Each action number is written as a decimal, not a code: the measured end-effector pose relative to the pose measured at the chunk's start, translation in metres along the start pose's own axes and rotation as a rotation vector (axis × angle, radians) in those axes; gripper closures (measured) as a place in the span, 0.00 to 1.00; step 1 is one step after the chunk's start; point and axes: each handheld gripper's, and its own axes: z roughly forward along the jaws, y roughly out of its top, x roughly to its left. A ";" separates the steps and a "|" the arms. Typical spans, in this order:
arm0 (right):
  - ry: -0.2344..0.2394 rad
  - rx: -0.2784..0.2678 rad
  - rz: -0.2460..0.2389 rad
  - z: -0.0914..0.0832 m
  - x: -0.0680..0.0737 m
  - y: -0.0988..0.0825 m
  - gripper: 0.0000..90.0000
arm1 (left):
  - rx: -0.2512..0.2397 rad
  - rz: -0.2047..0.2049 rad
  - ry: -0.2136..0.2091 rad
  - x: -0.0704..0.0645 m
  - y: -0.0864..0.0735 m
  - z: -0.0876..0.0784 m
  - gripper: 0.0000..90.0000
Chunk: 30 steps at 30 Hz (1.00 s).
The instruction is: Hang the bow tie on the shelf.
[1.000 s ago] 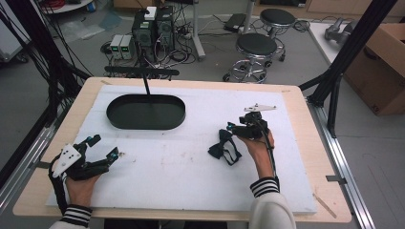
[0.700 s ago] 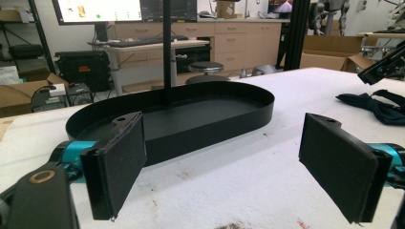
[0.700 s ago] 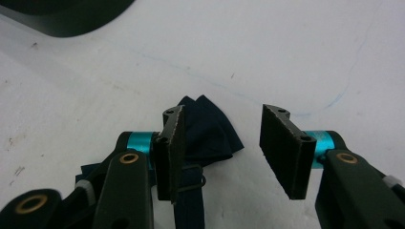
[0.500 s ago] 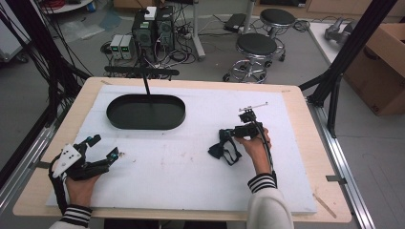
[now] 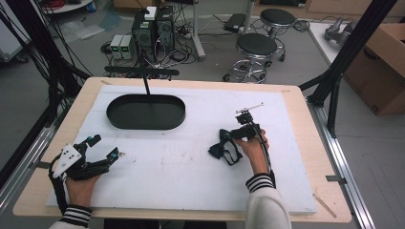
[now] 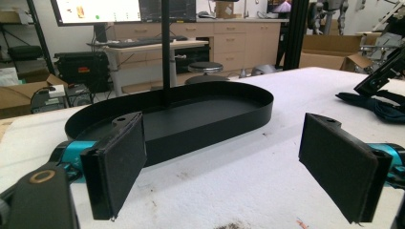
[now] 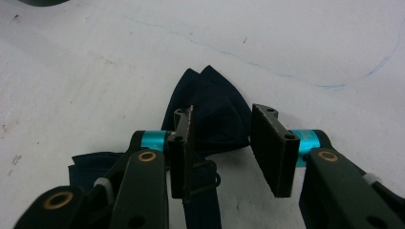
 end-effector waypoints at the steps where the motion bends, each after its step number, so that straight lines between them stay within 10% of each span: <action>1: 0.003 0.004 0.004 0.000 0.001 0.000 0.69 | 0.000 0.000 0.000 0.000 0.000 0.000 0.18; 12: -0.006 0.036 0.034 0.004 -0.001 -0.001 0.67 | 0.005 0.007 -0.003 0.000 0.000 0.000 0.19; 21: -0.093 0.100 -0.046 0.007 0.010 0.007 0.71 | 0.005 0.013 -0.003 -0.001 0.000 0.000 0.19; 30: -0.099 0.129 -0.087 0.007 0.022 0.012 0.95 | 0.003 0.012 -0.005 -0.001 0.000 0.000 0.19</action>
